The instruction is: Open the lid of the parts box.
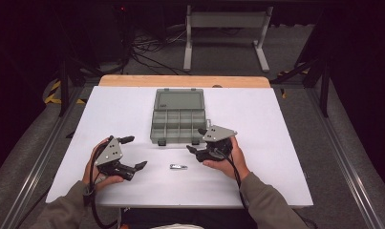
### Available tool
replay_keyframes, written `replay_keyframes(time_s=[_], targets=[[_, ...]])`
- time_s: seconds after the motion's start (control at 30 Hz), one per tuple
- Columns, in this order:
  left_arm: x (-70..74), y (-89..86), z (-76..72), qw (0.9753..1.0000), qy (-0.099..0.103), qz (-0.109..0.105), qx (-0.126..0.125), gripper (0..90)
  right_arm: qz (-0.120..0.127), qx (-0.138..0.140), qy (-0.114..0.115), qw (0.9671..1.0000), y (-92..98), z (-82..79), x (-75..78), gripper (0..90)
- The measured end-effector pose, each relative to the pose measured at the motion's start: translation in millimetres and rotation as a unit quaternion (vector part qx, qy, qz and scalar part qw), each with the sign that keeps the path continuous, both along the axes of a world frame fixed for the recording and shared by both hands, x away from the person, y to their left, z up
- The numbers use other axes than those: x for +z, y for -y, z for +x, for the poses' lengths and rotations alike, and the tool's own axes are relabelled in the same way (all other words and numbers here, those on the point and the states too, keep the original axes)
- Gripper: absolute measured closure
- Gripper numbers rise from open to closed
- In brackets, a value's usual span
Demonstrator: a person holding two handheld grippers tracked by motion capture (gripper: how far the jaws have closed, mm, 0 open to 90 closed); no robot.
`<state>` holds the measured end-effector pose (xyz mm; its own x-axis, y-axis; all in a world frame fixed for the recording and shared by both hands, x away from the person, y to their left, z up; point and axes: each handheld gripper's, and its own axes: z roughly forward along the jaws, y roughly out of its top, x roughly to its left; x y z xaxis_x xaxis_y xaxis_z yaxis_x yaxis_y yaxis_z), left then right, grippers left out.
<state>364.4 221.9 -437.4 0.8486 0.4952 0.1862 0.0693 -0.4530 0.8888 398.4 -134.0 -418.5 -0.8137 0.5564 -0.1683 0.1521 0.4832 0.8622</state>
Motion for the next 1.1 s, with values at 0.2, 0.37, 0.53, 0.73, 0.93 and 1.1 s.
replay_keyframes(time_s=[0.2, 0.37, 0.53, 0.73, 0.93, 1.1], targets=[[-2.7, -7.2, -11.6, 1.0000, -0.001, -0.002, 0.004, 4.4, -0.007, 0.027, -0.022, 0.9994, -7.6, -6.6, -6.6, 30.7], [-4.3, -10.4, -20.4, 0.9999, -0.003, -0.009, 0.005, 4.3, -0.019, 0.067, -0.046, 0.9965, -17.7, -8.2, -12.9, 35.5], [-1.9, -13.4, -25.8, 0.9999, 0.003, -0.015, 0.006, 4.1, -0.031, 0.102, -0.074, 0.9916, -29.2, -8.1, -20.1, 42.6], [-1.3, -15.0, -24.9, 0.9998, 0.007, -0.019, 0.008, 4.2, -0.048, 0.130, -0.103, 0.9851, -42.5, -7.5, -31.1, 44.9], [-2.9, -13.4, -24.6, 0.9998, -0.001, -0.021, 0.002, 4.3, -0.072, 0.136, -0.115, 0.9813, -51.7, -7.0, -39.2, 48.3], [-4.4, -16.6, -24.3, 0.9998, -0.007, -0.019, 0.000, 4.4, -0.081, 0.139, -0.123, 0.9792, -56.3, -4.4, -42.4, 53.5]])
